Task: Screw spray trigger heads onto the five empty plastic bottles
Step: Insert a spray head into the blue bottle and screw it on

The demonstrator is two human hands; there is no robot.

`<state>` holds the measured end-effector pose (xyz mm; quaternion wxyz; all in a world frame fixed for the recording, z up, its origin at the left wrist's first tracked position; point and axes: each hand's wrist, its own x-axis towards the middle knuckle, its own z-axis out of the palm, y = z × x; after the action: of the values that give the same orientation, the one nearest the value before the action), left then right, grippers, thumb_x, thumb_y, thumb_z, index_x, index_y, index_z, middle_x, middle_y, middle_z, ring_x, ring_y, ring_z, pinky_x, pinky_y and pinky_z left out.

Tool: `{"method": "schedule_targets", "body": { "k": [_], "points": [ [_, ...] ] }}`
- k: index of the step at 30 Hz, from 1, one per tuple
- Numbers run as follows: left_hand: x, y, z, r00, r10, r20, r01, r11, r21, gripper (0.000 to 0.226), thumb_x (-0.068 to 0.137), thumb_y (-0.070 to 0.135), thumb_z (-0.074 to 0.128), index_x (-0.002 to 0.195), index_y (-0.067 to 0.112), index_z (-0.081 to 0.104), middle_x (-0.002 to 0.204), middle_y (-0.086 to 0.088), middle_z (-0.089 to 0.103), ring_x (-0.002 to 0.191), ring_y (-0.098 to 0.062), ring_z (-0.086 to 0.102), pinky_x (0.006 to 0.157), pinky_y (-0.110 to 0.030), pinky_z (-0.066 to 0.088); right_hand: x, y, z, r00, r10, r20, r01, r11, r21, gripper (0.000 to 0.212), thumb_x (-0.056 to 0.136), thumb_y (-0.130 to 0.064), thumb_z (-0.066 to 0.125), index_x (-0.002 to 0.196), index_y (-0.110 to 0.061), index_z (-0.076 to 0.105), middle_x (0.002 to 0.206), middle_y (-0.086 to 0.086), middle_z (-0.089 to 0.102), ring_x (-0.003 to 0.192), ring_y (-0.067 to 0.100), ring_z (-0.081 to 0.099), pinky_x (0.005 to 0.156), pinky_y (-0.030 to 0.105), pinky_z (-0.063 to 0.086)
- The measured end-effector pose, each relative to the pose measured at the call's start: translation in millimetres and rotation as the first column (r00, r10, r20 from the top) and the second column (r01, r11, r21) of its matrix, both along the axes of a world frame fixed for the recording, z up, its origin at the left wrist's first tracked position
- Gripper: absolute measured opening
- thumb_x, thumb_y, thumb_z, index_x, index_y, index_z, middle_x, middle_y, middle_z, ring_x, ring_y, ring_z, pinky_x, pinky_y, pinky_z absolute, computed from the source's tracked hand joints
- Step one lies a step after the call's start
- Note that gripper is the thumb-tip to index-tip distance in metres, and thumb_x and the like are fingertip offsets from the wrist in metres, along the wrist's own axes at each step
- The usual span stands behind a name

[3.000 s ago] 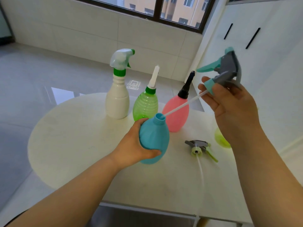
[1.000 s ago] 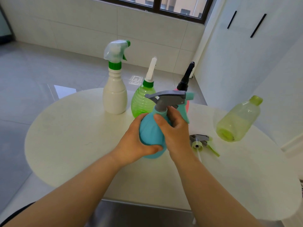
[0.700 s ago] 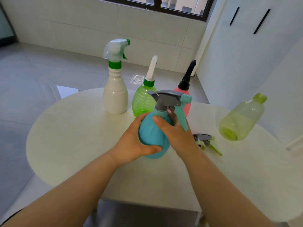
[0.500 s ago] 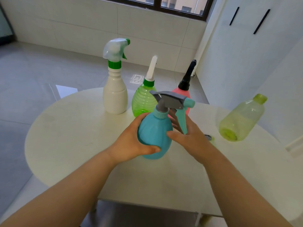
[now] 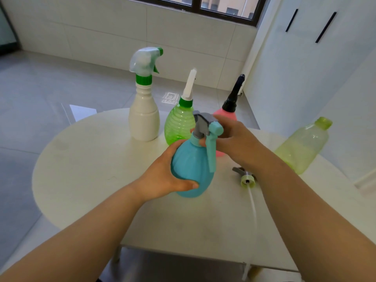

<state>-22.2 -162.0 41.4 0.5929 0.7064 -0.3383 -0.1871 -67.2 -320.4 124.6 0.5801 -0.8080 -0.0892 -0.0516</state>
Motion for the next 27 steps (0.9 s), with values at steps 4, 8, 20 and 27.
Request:
{"method": "schedule_targets", "body": {
  "k": [4,8,20,27],
  "points": [
    [-2,-2,0,1.000,0.021,0.004,-0.021,1.000,-0.014,0.074,0.051,0.024,0.076,0.107,0.052,0.036,0.108,0.023,0.052,0.094,0.018,0.051,0.069,-0.002,0.045,-2,9,-11,0.989,-0.144,0.044,0.144,0.990,0.013,0.026,0.074,-0.004,0.067,0.080,-0.027,0.056,0.076,-0.011,0.059,0.071,-0.002,0.058,0.065,0.010,0.048],
    [-3,-2,0,1.000,0.015,-0.001,-0.015,1.000,-0.024,0.074,0.052,0.022,0.075,0.106,0.052,0.034,0.108,0.025,0.048,0.093,0.021,0.050,0.067,-0.002,0.045,-2,20,-20,0.965,-0.257,0.056,0.259,0.966,-0.023,0.012,0.077,-0.017,0.065,0.085,-0.020,0.056,0.079,-0.006,0.058,0.079,0.010,0.058,0.072,0.017,0.047],
    [-2,-3,-3,1.000,0.012,-0.018,-0.013,0.999,-0.030,0.078,0.052,0.024,0.075,0.111,0.050,0.030,0.111,0.023,0.048,0.097,0.015,0.052,0.071,-0.008,0.050,-8,14,-30,0.946,-0.314,0.077,0.305,0.946,0.111,0.033,0.072,-0.011,0.070,0.082,-0.031,0.046,0.086,-0.011,0.058,0.080,0.003,0.059,0.065,0.013,0.050],
    [-2,-5,-5,1.000,0.028,-0.002,-0.028,0.998,-0.063,0.077,0.052,0.022,0.075,0.110,0.049,0.032,0.112,0.022,0.049,0.097,0.015,0.052,0.073,-0.007,0.048,-7,20,-29,0.973,-0.230,-0.002,0.230,0.973,0.039,0.023,0.082,-0.017,0.058,0.095,-0.036,0.054,0.096,-0.014,0.061,0.089,0.000,0.060,0.079,0.020,0.050]
  ]
}}
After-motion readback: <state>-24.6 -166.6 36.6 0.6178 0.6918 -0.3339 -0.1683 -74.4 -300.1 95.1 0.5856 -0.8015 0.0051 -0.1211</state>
